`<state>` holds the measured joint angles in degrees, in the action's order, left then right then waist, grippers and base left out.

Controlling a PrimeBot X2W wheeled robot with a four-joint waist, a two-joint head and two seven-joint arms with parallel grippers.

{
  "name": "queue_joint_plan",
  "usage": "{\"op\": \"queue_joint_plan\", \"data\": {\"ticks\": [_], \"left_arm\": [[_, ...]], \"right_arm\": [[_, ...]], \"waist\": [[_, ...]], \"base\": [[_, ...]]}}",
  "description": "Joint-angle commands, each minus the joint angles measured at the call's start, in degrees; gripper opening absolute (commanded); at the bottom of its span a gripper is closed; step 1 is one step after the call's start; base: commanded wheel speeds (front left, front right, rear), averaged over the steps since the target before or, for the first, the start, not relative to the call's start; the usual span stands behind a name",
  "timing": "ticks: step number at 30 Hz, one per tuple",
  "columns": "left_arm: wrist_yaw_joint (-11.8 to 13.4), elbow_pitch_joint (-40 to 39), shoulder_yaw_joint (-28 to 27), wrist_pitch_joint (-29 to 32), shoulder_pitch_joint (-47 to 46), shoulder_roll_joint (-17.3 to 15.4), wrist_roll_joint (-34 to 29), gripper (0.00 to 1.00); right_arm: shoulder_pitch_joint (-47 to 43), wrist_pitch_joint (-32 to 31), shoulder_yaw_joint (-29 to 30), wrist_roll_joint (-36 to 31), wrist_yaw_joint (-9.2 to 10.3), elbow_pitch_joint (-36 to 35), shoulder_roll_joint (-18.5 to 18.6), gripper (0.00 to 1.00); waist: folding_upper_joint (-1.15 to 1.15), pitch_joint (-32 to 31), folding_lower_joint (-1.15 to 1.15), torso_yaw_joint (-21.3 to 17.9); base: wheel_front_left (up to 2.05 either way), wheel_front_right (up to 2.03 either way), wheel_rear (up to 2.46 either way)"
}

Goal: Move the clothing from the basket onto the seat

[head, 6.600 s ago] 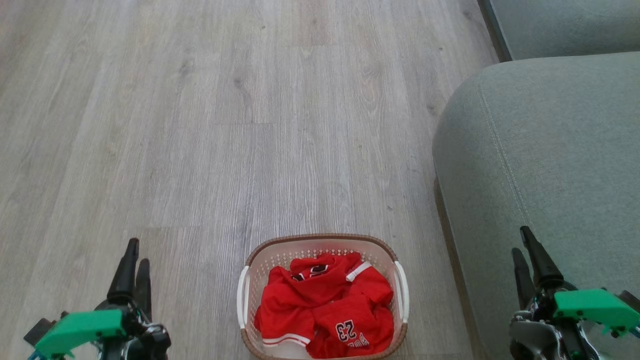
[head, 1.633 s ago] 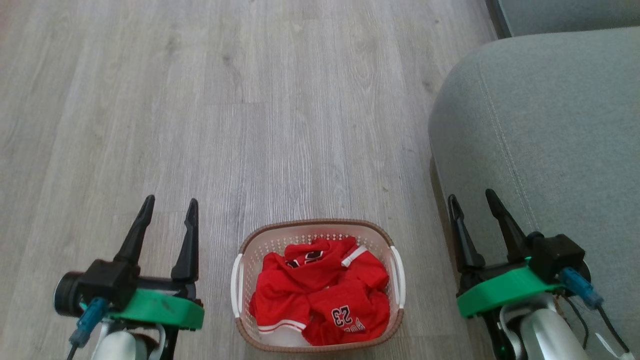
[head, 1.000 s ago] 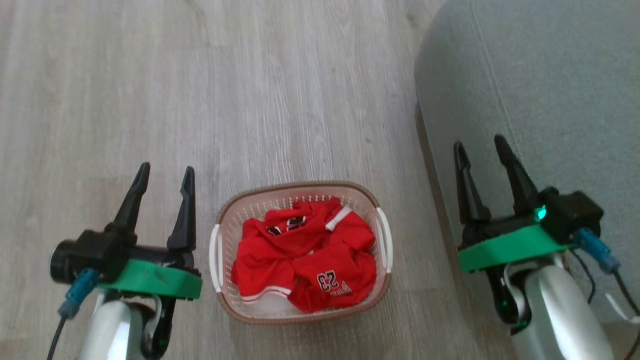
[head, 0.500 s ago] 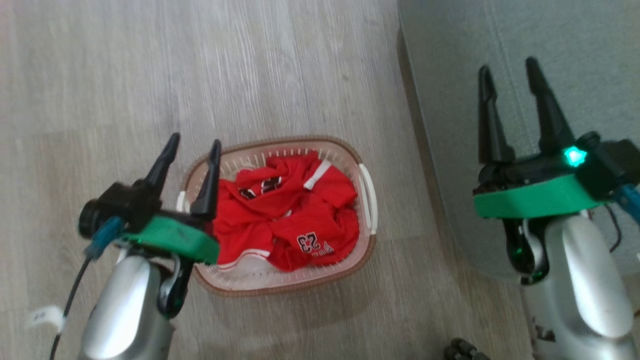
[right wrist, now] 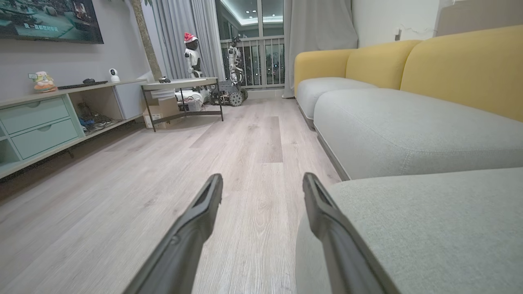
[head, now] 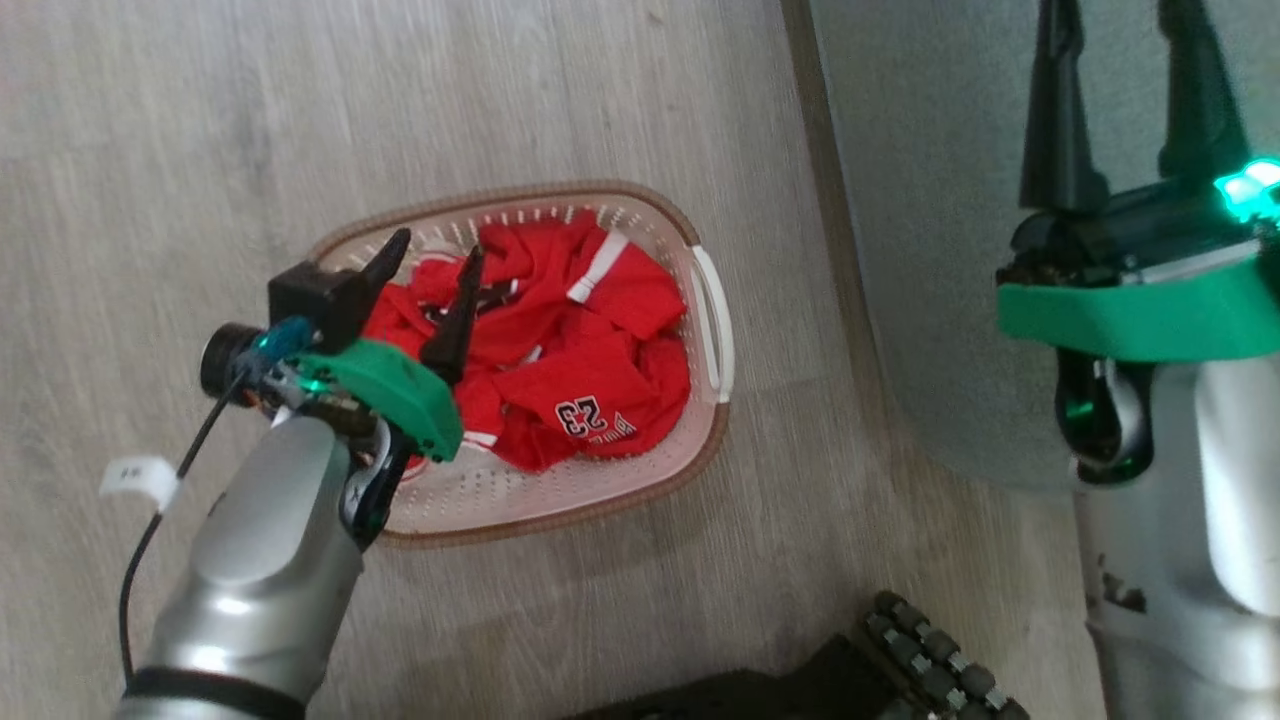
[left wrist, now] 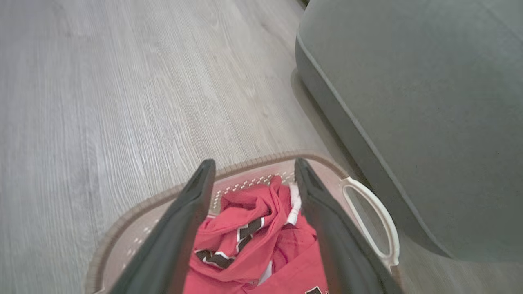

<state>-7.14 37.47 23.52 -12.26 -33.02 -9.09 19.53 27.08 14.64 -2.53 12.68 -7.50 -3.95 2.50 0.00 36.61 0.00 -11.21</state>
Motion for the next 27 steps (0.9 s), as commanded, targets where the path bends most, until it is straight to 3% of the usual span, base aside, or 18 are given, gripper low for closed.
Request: {"op": "queue_joint_plan", "data": {"ticks": [1, 14, 27], "left_arm": [[-0.35, 0.7, -0.18, 0.56, -2.24, -1.43, 0.78, 1.0], [-0.35, 14.39, 8.42, 7.41, -15.41, -2.16, 7.18, 1.0], [-0.35, 23.06, 14.39, 9.87, -22.02, -1.89, 10.62, 1.0]], "right_arm": [[1.06, 0.36, -0.8, 0.61, 0.01, -2.78, 0.38, 1.0], [6.84, 0.36, -0.04, 0.43, 0.01, -11.48, 0.38, 1.0], [9.1, 0.36, -0.3, 0.64, 0.01, -17.33, 0.38, 1.0]], "waist": [[0.0, 2.77, 0.0, -1.28], [0.0, 12.64, 0.0, -2.73], [0.0, 17.81, 0.0, -4.21]], "base": [[0.0, 0.0, 0.0], [0.0, 0.0, 0.0], [0.0, 0.0, 0.0]]}}
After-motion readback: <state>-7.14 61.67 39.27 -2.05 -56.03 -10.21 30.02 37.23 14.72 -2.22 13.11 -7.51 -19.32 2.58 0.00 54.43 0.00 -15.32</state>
